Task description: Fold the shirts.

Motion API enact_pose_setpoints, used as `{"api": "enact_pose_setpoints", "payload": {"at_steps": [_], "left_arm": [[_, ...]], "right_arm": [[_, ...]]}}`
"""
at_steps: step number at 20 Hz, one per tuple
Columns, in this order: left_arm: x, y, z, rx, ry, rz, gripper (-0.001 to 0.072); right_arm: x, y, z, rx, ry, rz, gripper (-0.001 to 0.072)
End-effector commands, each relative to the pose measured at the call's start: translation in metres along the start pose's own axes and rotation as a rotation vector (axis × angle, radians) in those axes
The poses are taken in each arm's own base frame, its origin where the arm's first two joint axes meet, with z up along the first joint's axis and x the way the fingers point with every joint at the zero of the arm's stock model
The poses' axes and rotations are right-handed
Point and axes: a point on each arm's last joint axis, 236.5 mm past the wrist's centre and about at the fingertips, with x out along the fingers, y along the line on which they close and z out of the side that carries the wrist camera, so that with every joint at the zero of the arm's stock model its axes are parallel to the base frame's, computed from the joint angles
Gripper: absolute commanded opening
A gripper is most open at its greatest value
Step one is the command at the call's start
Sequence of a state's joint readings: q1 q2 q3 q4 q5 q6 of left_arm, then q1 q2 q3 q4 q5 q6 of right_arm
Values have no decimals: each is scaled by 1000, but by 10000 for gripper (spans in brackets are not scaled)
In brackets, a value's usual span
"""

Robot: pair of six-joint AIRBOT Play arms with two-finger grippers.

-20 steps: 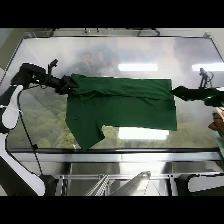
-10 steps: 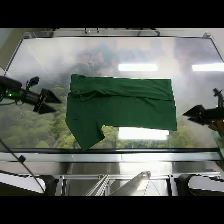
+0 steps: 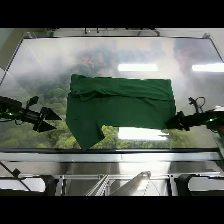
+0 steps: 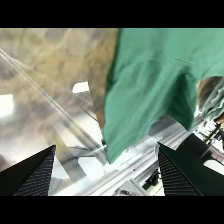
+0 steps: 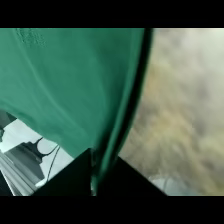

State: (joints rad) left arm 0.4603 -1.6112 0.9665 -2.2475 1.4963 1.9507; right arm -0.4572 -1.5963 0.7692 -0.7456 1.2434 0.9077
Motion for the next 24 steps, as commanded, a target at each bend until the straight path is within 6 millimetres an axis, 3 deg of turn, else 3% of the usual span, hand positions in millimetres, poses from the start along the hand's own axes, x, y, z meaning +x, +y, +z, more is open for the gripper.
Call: {"api": "enact_pose_setpoints", "payload": {"at_steps": [1, 6, 8, 9, 11, 12, 13, 17, 22, 24], "left_arm": [[22, 6, -1, 5, -6, 35, 704], [49, 2, 15, 72, -58, 120, 704], [60, -9, 27, 99, -99, 123, 692], [67, -17, 31, 105, -110, 108, 615], [82, -30, 29, 120, -74, 88, 357], [90, -34, 24, 134, -33, 86, 164], [95, -38, 16, 172, 16, 78, 23], [83, -56, -9, 232, 94, 44, 22], [31, -64, -40, 217, 29, -9, 22], [10, -62, -42, 231, -56, -17, 22]], "right_arm": [[19, 13, 13, -50, -31, 16, 31], [3, 22, 23, -94, -85, 1, 21], [-1, 26, 25, -109, -98, -3, 21], [-3, 28, 25, -113, -103, -5, 21], [-4, 28, 26, -113, -106, -3, 22], [-5, 29, 24, -113, -100, 0, 21], [-5, 30, 22, -111, -90, 10, 21], [-19, 37, 5, -88, -41, 80, 21], [-64, 43, -9, -28, -70, 166, 22], [-76, 47, -10, -35, -95, 175, 22]]}}
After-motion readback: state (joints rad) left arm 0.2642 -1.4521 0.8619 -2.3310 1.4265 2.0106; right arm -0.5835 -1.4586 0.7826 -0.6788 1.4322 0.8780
